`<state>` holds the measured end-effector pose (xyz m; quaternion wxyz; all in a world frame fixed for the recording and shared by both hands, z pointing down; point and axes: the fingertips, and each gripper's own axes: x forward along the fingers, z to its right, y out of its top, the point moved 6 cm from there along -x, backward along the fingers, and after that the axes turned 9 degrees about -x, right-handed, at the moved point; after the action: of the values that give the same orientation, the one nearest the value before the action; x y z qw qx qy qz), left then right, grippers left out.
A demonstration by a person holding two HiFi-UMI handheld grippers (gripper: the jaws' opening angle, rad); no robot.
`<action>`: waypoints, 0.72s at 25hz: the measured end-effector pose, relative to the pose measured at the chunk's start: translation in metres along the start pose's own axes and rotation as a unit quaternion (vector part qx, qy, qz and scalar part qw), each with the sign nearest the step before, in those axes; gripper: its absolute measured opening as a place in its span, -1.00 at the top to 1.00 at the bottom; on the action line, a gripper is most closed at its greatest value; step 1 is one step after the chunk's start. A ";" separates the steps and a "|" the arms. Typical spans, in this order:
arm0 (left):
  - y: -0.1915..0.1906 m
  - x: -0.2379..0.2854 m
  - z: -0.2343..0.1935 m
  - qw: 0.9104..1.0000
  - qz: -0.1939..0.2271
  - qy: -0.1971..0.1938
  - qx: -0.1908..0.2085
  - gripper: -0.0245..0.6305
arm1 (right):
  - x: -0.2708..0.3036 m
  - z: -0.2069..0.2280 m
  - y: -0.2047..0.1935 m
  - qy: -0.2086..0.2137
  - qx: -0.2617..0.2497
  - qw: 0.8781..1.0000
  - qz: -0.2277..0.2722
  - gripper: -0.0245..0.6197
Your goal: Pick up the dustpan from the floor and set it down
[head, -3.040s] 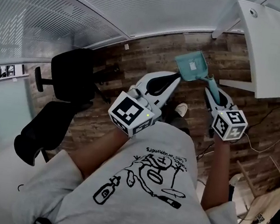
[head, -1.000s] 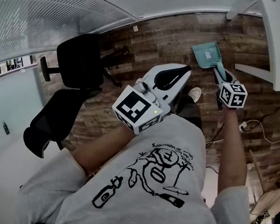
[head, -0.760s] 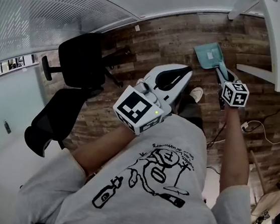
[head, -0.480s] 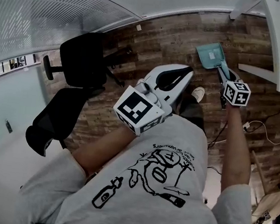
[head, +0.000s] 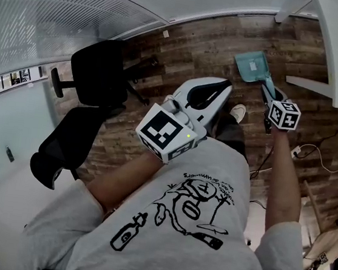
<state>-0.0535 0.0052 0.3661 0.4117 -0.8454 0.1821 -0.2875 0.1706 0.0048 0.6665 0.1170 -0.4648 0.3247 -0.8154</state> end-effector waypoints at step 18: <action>-0.001 0.000 0.008 1.000 0.003 -0.008 0.003 0.92 | -0.015 -0.009 -0.044 -0.013 0.031 0.999 -0.037 0.66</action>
<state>-0.0479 0.0102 0.3625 0.4164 -0.8458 0.1811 -0.2802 0.1761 0.0494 0.6816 0.1051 -0.4837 0.2800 -0.8225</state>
